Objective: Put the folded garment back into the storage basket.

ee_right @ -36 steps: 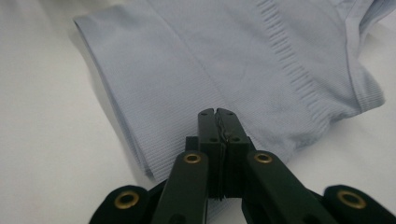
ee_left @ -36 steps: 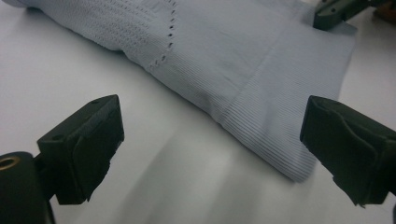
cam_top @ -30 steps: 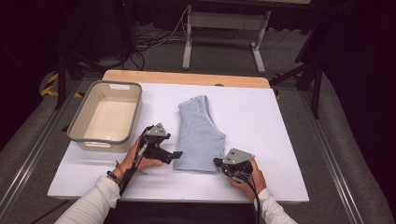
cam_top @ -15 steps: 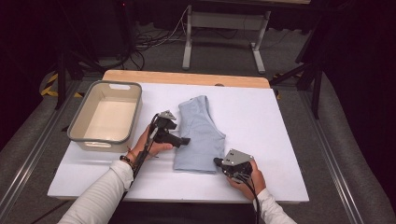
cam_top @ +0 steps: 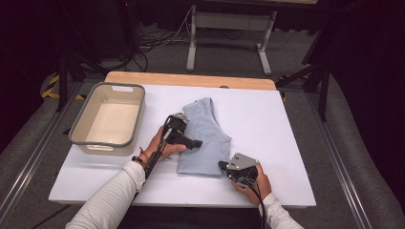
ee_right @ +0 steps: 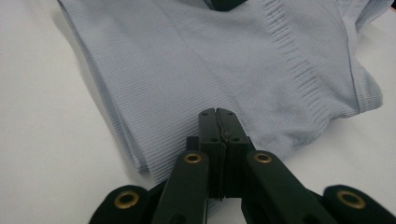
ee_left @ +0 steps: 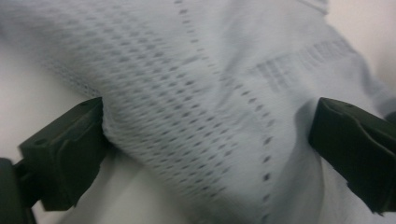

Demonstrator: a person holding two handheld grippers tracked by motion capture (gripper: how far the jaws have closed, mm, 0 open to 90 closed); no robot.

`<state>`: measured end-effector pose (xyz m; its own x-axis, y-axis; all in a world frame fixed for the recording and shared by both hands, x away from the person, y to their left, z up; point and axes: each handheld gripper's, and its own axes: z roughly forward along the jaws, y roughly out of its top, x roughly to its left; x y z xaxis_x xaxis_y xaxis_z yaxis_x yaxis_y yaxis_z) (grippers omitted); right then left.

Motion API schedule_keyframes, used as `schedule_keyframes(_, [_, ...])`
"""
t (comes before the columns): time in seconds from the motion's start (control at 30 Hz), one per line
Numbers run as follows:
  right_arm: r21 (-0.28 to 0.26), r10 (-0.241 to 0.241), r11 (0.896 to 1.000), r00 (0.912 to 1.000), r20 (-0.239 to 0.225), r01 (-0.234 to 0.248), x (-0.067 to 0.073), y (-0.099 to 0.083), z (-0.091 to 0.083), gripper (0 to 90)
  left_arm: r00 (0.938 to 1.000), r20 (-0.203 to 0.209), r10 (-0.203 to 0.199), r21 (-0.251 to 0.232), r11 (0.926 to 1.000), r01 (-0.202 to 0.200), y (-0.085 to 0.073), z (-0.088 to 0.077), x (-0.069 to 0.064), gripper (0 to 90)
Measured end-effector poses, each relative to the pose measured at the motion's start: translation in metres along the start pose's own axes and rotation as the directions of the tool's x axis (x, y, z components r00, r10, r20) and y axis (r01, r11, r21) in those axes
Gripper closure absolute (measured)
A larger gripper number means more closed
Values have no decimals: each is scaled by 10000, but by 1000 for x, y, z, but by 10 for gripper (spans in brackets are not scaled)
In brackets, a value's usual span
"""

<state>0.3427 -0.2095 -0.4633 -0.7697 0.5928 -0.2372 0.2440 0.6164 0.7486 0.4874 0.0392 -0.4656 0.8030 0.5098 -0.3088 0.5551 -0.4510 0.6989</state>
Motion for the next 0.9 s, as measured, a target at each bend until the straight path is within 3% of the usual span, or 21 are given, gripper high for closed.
schedule_keyframes(0.1, [-8,14,10000,10000,-6,-14,0,0,0,881,9999,2,156,-40,9999,-156,1,5,-6,28])
schedule_keyframes(0.23, [-73,49,10000,10000,7,-49,-1,0,0,865,9986,-433,299,-88,9995,-303,2,8,-11,56])
schedule_keyframes(0.33, [-156,125,9998,9999,-26,-125,-1,-1,-1,840,9959,-838,332,-118,9993,-343,1,8,-15,145])
schedule_keyframes(0.5, [-337,179,9993,9998,-35,-180,-3,-1,-2,792,9962,-824,271,-206,9994,-288,0,8,-20,324])
schedule_keyframes(0.63, [-527,225,9983,9997,-88,-230,-4,-1,-4,729,9946,-935,450,-295,9984,-479,0,5,-23,446])
schedule_keyframes(0.7, [-546,230,9982,9997,-97,-235,-5,-1,-4,719,9943,-945,489,-327,9981,-522,0,5,-24,472])
schedule_keyframes(0.77, [-643,301,9975,9995,-73,-305,-7,-2,-6,651,9935,-927,656,-408,9967,-696,1,4,-26,579])
schedule_keyframes(0.87, [-706,365,9968,9993,-23,-366,-8,-2,-7,612,9930,-927,736,-427,9961,-778,1,3,-27,628])
schedule_keyframes(0.9, [-808,446,9958,9989,108,-436,-10,-3,-9,526,9920,-945,834,-449,9951,-880,1,3,-28,655])
